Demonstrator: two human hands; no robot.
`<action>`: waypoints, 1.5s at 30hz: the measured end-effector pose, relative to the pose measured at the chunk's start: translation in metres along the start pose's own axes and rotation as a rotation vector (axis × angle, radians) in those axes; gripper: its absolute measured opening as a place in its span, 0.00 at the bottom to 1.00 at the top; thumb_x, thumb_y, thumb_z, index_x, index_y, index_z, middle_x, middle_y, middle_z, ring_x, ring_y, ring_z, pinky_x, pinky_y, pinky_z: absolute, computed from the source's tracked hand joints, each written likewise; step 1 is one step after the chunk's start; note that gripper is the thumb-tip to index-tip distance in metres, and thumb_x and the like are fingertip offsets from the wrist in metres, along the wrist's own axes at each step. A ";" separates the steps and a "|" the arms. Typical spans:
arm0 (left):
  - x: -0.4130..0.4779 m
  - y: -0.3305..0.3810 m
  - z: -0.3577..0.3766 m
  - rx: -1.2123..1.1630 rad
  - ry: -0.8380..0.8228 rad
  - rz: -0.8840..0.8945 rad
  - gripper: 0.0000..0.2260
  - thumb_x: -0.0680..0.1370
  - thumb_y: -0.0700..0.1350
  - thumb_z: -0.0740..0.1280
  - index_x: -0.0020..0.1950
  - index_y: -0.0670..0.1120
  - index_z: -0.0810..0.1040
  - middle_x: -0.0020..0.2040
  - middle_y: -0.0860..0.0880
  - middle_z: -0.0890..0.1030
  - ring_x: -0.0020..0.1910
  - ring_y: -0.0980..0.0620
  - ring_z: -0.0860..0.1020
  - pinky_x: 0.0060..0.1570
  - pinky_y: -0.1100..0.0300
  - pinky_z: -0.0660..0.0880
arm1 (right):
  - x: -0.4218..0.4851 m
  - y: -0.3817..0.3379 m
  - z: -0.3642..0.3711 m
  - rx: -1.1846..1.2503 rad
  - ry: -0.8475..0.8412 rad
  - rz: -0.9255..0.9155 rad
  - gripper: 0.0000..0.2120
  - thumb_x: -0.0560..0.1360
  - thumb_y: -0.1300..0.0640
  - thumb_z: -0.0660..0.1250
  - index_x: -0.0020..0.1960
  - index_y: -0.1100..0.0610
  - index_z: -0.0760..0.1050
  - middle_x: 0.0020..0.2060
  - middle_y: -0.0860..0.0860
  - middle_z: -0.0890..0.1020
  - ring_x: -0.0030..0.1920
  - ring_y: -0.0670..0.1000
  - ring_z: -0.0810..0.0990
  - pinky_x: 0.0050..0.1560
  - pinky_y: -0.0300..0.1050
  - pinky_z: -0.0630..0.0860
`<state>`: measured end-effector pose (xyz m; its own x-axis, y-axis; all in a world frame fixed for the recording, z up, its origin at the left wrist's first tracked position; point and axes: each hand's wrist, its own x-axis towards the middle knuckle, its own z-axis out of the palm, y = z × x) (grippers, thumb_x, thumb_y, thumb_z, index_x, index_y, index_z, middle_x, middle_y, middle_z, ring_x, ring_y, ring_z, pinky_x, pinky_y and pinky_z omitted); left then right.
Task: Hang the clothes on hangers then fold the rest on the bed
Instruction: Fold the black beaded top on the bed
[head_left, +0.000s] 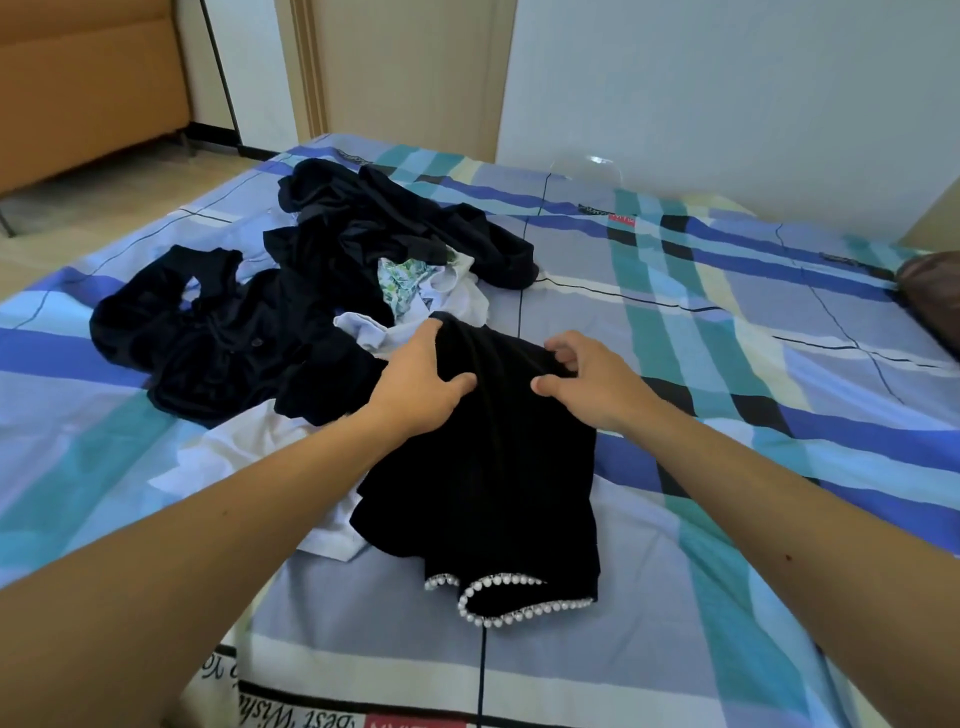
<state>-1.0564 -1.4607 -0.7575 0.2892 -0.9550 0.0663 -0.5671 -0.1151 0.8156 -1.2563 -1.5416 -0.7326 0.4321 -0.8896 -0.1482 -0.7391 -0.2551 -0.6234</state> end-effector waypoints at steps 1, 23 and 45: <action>0.003 0.001 0.002 -0.018 -0.011 0.056 0.25 0.78 0.44 0.71 0.73 0.47 0.68 0.60 0.53 0.77 0.59 0.56 0.75 0.58 0.61 0.71 | 0.009 -0.001 0.001 -0.001 0.008 -0.012 0.29 0.78 0.50 0.71 0.76 0.52 0.65 0.72 0.54 0.72 0.71 0.54 0.72 0.67 0.46 0.68; 0.024 -0.004 0.007 0.760 0.231 0.257 0.18 0.75 0.48 0.72 0.60 0.46 0.69 0.54 0.46 0.74 0.53 0.44 0.73 0.48 0.49 0.72 | 0.067 0.053 -0.003 -0.254 0.169 0.043 0.10 0.81 0.49 0.65 0.47 0.55 0.76 0.47 0.57 0.81 0.51 0.62 0.79 0.56 0.56 0.77; 0.028 -0.004 -0.028 0.332 0.094 0.004 0.11 0.81 0.48 0.66 0.42 0.44 0.75 0.35 0.47 0.77 0.35 0.51 0.74 0.32 0.59 0.65 | 0.118 0.001 0.007 0.142 0.111 -0.018 0.08 0.80 0.56 0.68 0.43 0.52 0.83 0.45 0.50 0.82 0.47 0.49 0.78 0.44 0.39 0.71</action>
<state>-1.0242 -1.4793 -0.7428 0.3474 -0.9279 0.1350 -0.7840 -0.2085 0.5847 -1.2023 -1.6441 -0.7562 0.3786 -0.9239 -0.0555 -0.6481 -0.2218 -0.7285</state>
